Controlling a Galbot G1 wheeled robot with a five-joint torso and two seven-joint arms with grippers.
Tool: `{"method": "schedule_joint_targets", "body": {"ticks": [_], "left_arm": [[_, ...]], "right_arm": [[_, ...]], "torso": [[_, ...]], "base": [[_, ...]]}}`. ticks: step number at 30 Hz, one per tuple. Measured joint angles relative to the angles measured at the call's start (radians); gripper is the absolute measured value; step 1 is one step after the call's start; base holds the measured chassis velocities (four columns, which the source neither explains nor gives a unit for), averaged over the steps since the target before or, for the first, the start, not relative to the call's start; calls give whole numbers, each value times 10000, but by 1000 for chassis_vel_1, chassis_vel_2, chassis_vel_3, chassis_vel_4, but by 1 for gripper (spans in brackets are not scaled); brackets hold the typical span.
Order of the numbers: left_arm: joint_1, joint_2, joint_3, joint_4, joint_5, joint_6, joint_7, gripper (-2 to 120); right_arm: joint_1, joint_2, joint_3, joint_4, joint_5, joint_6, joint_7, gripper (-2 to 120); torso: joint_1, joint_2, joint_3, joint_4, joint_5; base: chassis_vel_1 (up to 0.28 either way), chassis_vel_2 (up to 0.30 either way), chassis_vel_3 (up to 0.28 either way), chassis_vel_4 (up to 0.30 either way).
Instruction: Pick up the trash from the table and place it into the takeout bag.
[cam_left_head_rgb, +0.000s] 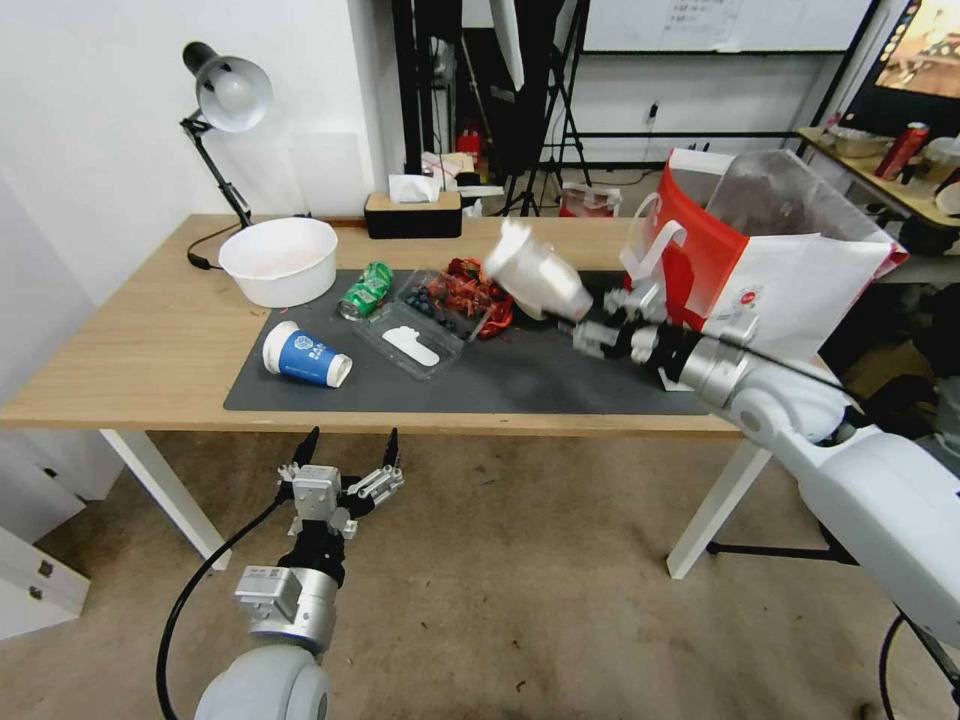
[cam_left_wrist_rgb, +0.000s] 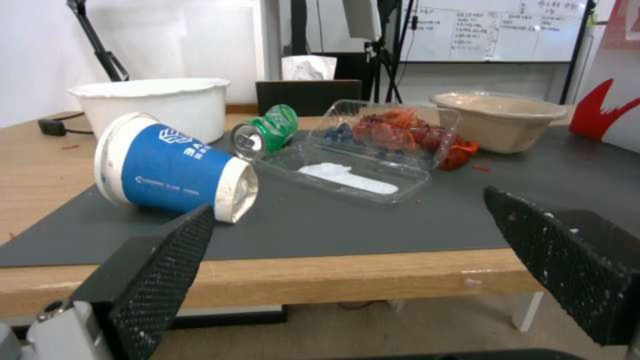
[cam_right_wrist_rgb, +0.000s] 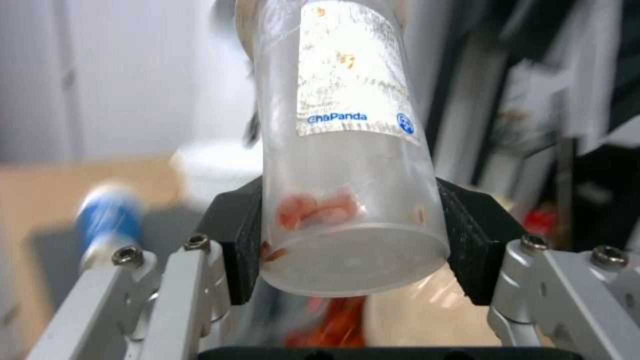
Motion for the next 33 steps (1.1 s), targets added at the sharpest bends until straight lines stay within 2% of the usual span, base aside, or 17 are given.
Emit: {"method": "schedule_joint_targets", "body": {"ticks": [2,3,5,7,10,11,13,14,16,22,24,25,28,30,31,32,33], "left_arm": [[25,0,34,1,27,-46,4,100],[25,0,34,1,27,-46,4,100],[32,0,53,1,36,-65,7,100],[32,0,64,1,37,-69,9,100],[52,0,103,10,64,-104,11,100],[52,0,103,10,64,-104,11,100],[83,0,113,12,79,-144,12,100],[83,0,113,12,79,-144,12,100],[106,0,105,12,82,-174,13,100],[113,0,85,12,93,-186,14,100],[113,0,95,12,125,-186,15,100],[113,0,95,12,125,-186,15,100],[113,0,111,12,161,-187,17,100],[113,0,112,12,164,-187,18,100],[114,0,111,12,167,-187,18,100],[114,0,111,12,167,-187,18,100],[115,0,111,12,168,-190,18,100]], "right_arm": [[134,117,583,520,259,-389,1431,53],[134,117,583,520,259,-389,1431,53],[260,182,995,860,161,-958,2952,53],[291,203,1082,945,142,-1127,3388,53],[342,390,1583,1220,-133,-2187,5305,53],[342,390,1583,1220,-133,-2187,5305,53],[345,573,1993,1336,-172,-2972,6490,53],[345,573,1993,1336,-172,-2972,6490,53],[310,717,2335,1352,-205,-3596,7381,53],[81,783,2641,1342,-365,-4195,7974,55],[-12,821,2742,1349,-388,-4357,8039,65],[-12,821,2742,1349,-388,-4357,8039,65],[-71,832,2856,1371,-391,-4483,8057,80],[-72,832,2882,1371,-392,-4483,8058,83],[-70,831,2924,1372,-321,-4437,8049,89],[-70,831,2924,1372,-321,-4437,8049,89],[-65,828,2932,1387,-40,-4070,7949,96]], "torso": [[0,0,0,1,1],[0,0,0,1,1],[0,0,0,-1,3],[0,0,0,-1,2],[0,0,0,1,3],[0,0,0,1,3],[0,0,0,-1,3],[0,0,0,-1,3],[0,0,0,0,4],[0,0,0,-1,4],[0,-1,0,0,4],[0,-1,0,0,4],[0,0,0,0,3],[0,0,0,0,3],[0,0,0,0,3],[0,0,0,0,3],[0,-1,1,-2,4]], "base": [[0,0,0,0],[0,0,0,0],[0,0,0,0],[0,0,0,0],[0,0,0,0],[0,0,0,0],[0,0,0,0],[0,0,0,0],[0,0,0,0],[0,0,0,0],[0,0,0,0],[0,0,0,0],[0,0,0,0],[0,0,0,0],[0,0,0,0],[0,0,0,0],[0,0,0,0]]}}
